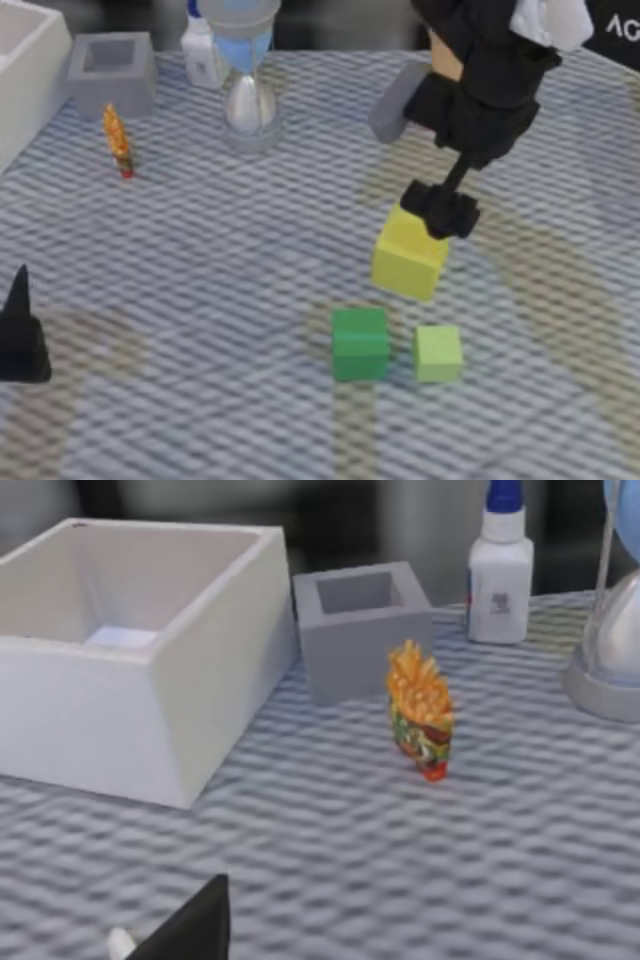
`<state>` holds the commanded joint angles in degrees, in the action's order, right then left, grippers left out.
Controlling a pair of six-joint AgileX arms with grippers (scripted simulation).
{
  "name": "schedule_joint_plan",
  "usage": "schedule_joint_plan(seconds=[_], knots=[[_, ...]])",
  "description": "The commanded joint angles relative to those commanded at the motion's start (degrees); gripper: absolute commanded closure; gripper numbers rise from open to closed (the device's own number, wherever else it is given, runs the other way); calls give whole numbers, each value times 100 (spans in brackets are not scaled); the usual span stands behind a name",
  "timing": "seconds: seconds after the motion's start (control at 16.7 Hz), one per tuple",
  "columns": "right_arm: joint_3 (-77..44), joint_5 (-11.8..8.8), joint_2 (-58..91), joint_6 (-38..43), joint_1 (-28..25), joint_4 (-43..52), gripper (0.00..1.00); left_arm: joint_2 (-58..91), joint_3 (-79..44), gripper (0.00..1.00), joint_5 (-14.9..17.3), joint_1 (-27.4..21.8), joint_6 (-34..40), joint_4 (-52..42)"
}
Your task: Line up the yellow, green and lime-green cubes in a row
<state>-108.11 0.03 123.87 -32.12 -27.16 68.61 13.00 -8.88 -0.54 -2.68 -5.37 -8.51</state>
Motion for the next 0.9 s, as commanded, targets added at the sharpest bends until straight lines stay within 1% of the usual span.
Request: schedule_joint_plan(seconds=[0.18, 0.36, 0.72, 0.9], knots=[[-946, 12, 855, -255, -208, 460, 0, -845, 611, 0, 33, 263, 353, 556], [-1393, 24, 1280, -378, -307, 663, 0, -1270, 870, 0, 53, 375, 525, 831], [-1393, 25, 1307, -383, -287, 647, 0, -1300, 888, 0, 54, 383, 537, 851], [-1051, 27, 1402, -392, -308, 243, 0, -1300, 888, 0, 54, 383, 537, 851]])
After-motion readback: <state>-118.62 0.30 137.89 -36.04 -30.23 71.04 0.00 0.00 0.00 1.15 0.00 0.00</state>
